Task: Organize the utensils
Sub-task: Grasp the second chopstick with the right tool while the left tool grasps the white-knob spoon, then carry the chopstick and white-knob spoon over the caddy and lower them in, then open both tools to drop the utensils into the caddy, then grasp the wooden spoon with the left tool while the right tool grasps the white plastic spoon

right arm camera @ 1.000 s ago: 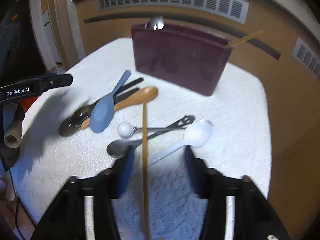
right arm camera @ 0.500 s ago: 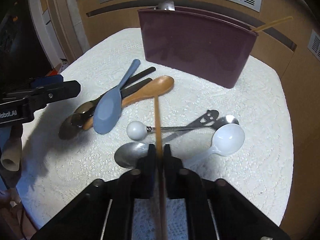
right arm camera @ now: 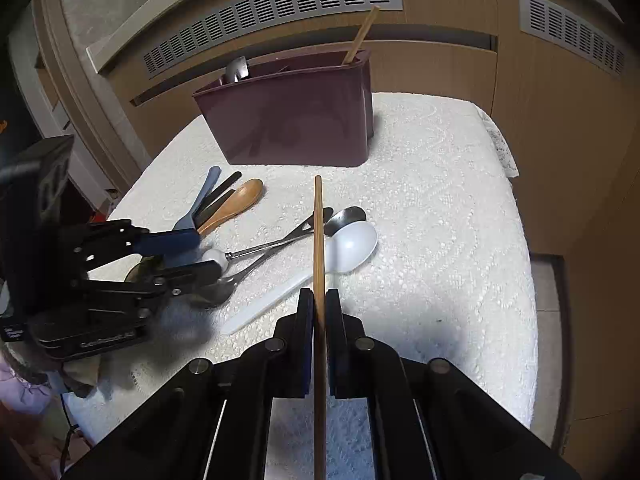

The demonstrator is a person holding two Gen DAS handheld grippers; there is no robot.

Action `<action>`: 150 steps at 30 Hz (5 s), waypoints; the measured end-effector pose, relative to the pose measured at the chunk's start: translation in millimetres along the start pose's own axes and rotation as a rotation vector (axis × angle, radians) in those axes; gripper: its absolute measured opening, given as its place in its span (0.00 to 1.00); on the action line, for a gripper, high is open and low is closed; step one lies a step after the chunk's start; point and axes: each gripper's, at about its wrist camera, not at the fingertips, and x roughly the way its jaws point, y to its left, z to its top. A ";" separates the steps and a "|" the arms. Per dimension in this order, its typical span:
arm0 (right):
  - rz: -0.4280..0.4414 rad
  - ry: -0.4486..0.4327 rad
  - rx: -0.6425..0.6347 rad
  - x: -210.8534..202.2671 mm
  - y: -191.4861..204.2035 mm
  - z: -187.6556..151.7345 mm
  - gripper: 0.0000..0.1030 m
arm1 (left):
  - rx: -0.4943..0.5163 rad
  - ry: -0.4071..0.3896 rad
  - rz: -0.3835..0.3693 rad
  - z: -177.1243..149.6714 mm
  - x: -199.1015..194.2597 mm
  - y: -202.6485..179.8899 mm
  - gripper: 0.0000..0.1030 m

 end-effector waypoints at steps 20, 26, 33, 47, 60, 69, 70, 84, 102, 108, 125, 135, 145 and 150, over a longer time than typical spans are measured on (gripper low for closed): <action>-0.006 -0.121 -0.022 -29.0 28.2 9.1 0.05 | -0.159 -0.317 0.106 -13.4 -126.7 25.7 0.22; 0.000 -0.146 -0.061 -40.7 44.7 13.5 0.05 | -0.168 -0.363 0.106 -12.3 -144.6 26.7 0.22; -0.021 -0.309 -0.120 -92.1 58.2 54.2 0.05 | -0.062 -0.546 0.209 32.7 -215.8 22.1 0.22; -0.128 -0.677 -0.142 -136.6 76.3 194.8 0.05 | -0.065 -0.666 0.260 147.5 -209.5 70.9 0.22; -0.203 -0.516 -0.078 -31.0 54.2 213.3 0.05 | -0.161 -0.506 0.216 163.4 -106.4 115.7 0.22; -0.189 -0.359 -0.099 6.8 47.4 207.4 0.54 | -0.209 -0.418 0.174 161.8 -64.8 120.6 0.47; -0.198 -0.378 -0.096 3.4 46.4 204.6 0.56 | -0.214 -0.418 0.177 159.5 -66.9 120.4 0.48; -0.242 -0.476 -0.201 -62.3 64.7 136.3 0.97 | -0.268 -0.350 0.217 83.9 -91.5 102.0 0.68; -0.225 -0.108 -0.123 12.1 41.0 28.0 0.98 | -0.375 -0.137 0.212 -41.0 -75.7 82.6 0.75; -0.245 -0.047 -0.125 25.9 36.2 14.8 0.98 | -0.287 -0.124 0.081 -48.1 -70.4 65.4 0.74; -0.264 -0.084 -0.125 -7.7 19.3 -25.8 0.98 | -0.044 0.096 0.015 59.5 31.0 40.7 0.49; -0.286 -0.092 -0.030 4.5 8.0 1.0 0.98 | -0.120 0.045 0.072 40.2 23.6 35.7 0.30; -0.303 0.031 0.183 51.2 3.1 32.3 0.79 | -0.280 -0.111 0.109 -15.4 -45.2 49.6 0.30; -0.328 0.049 0.186 69.4 11.7 39.2 0.61 | -0.306 -0.133 0.104 -26.5 -59.0 59.1 0.30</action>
